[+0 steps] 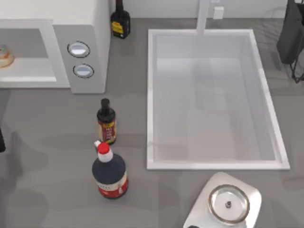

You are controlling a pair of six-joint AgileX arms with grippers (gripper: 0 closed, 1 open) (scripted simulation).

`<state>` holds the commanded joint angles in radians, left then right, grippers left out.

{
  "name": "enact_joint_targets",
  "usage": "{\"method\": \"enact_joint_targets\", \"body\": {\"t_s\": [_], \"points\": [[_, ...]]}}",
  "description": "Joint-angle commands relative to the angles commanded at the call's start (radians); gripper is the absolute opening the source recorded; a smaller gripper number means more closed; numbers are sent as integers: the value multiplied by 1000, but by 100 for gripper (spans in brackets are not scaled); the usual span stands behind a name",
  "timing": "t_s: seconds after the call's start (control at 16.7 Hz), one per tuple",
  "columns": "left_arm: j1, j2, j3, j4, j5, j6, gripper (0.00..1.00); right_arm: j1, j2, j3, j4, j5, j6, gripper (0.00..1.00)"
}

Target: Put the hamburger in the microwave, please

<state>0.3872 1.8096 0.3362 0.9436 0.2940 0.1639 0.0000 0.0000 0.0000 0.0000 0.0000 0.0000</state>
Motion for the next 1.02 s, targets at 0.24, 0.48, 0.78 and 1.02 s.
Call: {"method": "enact_joint_targets", "body": {"t_s": [0.24,0.48,0.78,1.02], "points": [[-8,-10,12,8,-1,-1,100,0,0,0,0,0,0,100],[-13,-68,57,10,-13,-5,100,0,0,0,0,0,0,100],[-26,-126,82,-112,-37,-12,100,0,0,0,0,0,0,100],[-35,-180,79,-281,-51,-19,100,0,0,0,0,0,0,100]]}}
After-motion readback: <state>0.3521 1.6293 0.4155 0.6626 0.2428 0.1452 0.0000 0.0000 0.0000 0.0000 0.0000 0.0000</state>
